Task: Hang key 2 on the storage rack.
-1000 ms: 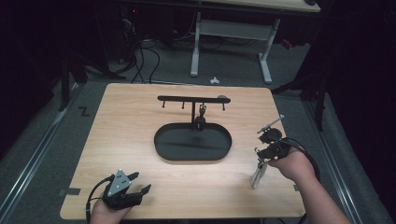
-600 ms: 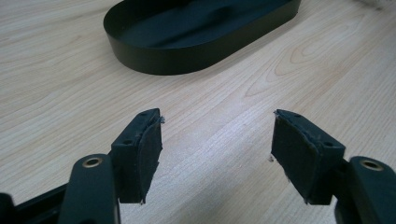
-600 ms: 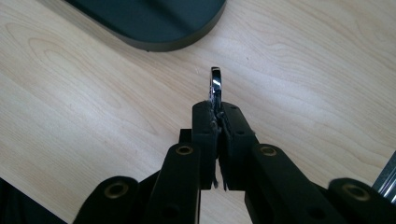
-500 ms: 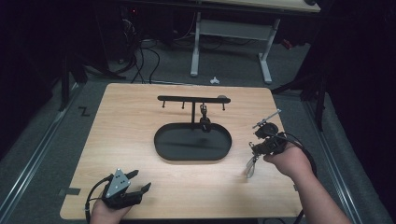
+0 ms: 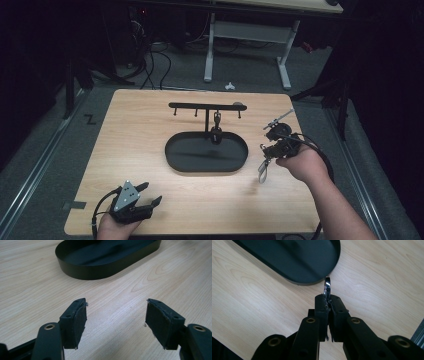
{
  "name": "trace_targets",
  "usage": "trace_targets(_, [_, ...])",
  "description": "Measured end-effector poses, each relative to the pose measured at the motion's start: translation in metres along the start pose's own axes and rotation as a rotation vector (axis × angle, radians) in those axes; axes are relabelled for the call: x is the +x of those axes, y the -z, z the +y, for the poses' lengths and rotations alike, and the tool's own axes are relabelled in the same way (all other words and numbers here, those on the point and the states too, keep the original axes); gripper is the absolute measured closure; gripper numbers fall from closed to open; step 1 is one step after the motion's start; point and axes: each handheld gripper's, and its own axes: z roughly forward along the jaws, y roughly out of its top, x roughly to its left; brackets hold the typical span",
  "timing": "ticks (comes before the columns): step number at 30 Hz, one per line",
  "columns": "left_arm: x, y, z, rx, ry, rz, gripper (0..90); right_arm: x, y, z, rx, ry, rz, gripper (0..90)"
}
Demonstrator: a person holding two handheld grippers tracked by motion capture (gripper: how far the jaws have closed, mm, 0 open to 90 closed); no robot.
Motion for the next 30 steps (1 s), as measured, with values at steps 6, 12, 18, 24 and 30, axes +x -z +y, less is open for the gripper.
trace_targets(6, [0.000, -0.002, -0.001, 0.007, -0.010, -0.007, 33.5, 0.008, 0.004, 0.016, -0.024, 0.030, 0.015, 86.0])
trace_targets(12, [0.001, 0.003, -0.002, 0.002, 0.004, -0.002, 33.5, 0.014, 0.007, 0.032, -0.018, 0.046, 0.012, 86.0])
trace_targets(18, [0.003, 0.010, -0.006, -0.005, 0.022, 0.017, 33.6, 0.021, 0.005, 0.050, -0.033, 0.088, 0.018, 86.0])
trace_targets(24, [0.003, 0.010, -0.007, 0.009, 0.017, 0.016, 33.6, 0.018, 0.004, 0.061, -0.051, 0.080, 0.021, 86.0])
trace_targets(30, [0.004, 0.011, -0.008, 0.010, 0.019, 0.019, 33.7, 0.010, 0.005, 0.077, -0.062, 0.059, 0.021, 86.0])
